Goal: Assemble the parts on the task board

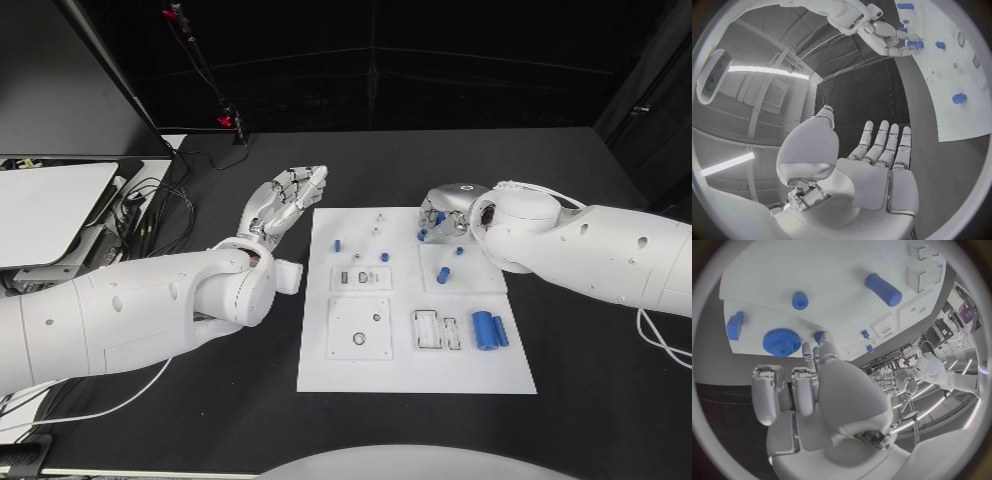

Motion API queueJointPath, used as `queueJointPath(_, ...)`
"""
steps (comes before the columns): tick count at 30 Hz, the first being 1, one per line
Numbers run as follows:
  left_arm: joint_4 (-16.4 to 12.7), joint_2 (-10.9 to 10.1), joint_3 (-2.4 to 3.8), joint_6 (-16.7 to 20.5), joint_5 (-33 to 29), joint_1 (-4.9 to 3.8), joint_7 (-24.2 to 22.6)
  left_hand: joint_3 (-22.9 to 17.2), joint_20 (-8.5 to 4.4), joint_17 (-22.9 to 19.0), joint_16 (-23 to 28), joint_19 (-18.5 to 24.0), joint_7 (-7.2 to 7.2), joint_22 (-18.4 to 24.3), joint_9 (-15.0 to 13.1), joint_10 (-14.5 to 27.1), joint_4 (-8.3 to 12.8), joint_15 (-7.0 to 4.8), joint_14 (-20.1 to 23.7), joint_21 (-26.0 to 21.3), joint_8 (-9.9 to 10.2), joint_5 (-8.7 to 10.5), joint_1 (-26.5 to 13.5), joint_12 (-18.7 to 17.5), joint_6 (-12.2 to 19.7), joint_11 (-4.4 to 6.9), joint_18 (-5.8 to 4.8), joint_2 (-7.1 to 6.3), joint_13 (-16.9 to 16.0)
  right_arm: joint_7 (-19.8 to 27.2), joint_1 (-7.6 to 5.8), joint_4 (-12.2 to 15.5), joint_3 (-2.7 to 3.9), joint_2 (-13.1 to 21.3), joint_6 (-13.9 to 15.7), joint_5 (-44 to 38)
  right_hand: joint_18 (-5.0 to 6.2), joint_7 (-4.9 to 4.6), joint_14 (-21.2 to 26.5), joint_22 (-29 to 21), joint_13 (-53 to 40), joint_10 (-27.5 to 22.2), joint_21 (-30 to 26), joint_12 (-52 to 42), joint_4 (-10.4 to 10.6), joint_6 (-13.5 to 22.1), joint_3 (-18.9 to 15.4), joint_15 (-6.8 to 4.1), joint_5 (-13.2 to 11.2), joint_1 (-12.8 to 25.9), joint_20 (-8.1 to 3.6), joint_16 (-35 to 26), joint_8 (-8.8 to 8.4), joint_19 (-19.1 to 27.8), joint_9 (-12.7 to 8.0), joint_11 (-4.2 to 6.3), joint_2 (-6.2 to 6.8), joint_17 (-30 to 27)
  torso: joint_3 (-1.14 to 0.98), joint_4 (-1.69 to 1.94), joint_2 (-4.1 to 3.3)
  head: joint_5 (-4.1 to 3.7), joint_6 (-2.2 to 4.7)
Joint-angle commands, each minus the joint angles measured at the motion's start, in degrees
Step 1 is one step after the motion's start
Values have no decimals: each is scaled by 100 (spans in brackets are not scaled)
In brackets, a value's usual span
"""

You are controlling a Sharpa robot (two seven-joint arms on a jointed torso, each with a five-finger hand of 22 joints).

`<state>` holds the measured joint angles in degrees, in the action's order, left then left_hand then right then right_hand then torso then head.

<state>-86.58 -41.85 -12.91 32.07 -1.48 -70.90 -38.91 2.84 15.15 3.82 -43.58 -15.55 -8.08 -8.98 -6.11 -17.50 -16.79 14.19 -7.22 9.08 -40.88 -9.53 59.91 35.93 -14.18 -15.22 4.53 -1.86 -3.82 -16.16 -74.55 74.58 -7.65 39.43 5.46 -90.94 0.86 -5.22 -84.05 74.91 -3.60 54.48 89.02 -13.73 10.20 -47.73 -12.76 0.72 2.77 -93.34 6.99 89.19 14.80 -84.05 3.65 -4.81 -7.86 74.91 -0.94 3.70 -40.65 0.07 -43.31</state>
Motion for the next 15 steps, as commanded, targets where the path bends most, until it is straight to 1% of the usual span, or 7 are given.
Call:
queueJointPath(1, -13, 5, 6, -66, 41, -9, -1898, -28, 18, -7, -20, -22, -896, -4, 6, -47, -10, 0, -38, 29, -19, -25, -5, 35, -45, 9, 67, 50, 6, -94, 6, -23, 2, -25, -123, -63, -35, -1, -499, 1293, 9, 25, 15, 28, 10, -54, 30, 28, -8, -61, 21, 16, -25, -482, 8, 20, -8, 942, 4, -1, 4, 1, -20)
queueJointPath(4, -23, -2, 6, -67, 41, -9, -1897, -28, 18, -7, -20, -24, -896, -5, 7, -47, -9, 0, -38, 30, -19, -26, -3, 35, -46, 9, 68, 50, 6, -103, 32, -27, 2, -34, -135, -63, -34, 1, -499, 1290, 8, 41, 14, 52, 15, -76, 40, 16, -8, -81, 14, 16, -45, -480, 9, 34, -15, 939, -4, 5, -1, -3, -28)
queueJointPath(6, -26, -7, 6, -65, 41, -9, -1897, -28, 18, -7, -20, -24, -896, -5, 7, -47, -9, 0, -38, 30, -19, -26, -3, 35, -46, 9, 68, 50, 6, -104, 38, -29, 3, -38, -137, -63, -34, 0, -499, 1287, 7, 49, 12, 57, 19, -81, 42, 13, -8, -84, 12, 16, -51, -478, 10, 38, -18, 940, -4, 5, -1, -3, -28)
queueJointPath(8, -31, -23, 6, -61, 41, -9, -1895, -28, 18, -7, -20, -24, -896, -5, 7, -47, -9, 0, -38, 30, -19, -26, -3, 35, -46, 9, 68, 50, 6, -96, 53, -39, 3, -51, -130, -63, -33, -2, -498, 1284, 5, 82, 11, 66, 33, -98, 45, 6, -8, -86, 6, 15, -67, -477, 10, 43, -26, 936, -3, -3, 4, 5, -34)
queueJointPath(13, -32, -37, 6, -56, 41, -10, -1893, -29, 17, -8, -20, -24, -896, -6, 9, -48, -9, -1, -38, 32, -20, -30, 3, 36, -47, 9, 69, 54, 7, -79, 76, -55, 3, -73, -123, -60, -33, -5, -497, 1285, 4, 170, 11, 91, 66, -156, 55, -16, -8, -102, -11, 14, -98, -477, 13, 69, -44, 930, -5, 2, 3, 9, -31)
queueJointPath(15, -32, -40, 6, -57, 41, -10, -1890, -30, 17, -8, -20, -24, -896, -6, 10, -48, -9, -2, -38, 33, -20, -32, 7, 36, -47, 9, 69, 56, 7, -67, 81, -67, 3, -91, -111, -52, -32, -13, -497, 1281, 5, 220, 9, 107, 86, -172, 55, -30, -8, -109, -23, 13, -124, -475, 12, 86, -47, 926, -1, -4, 10, 15, -42)
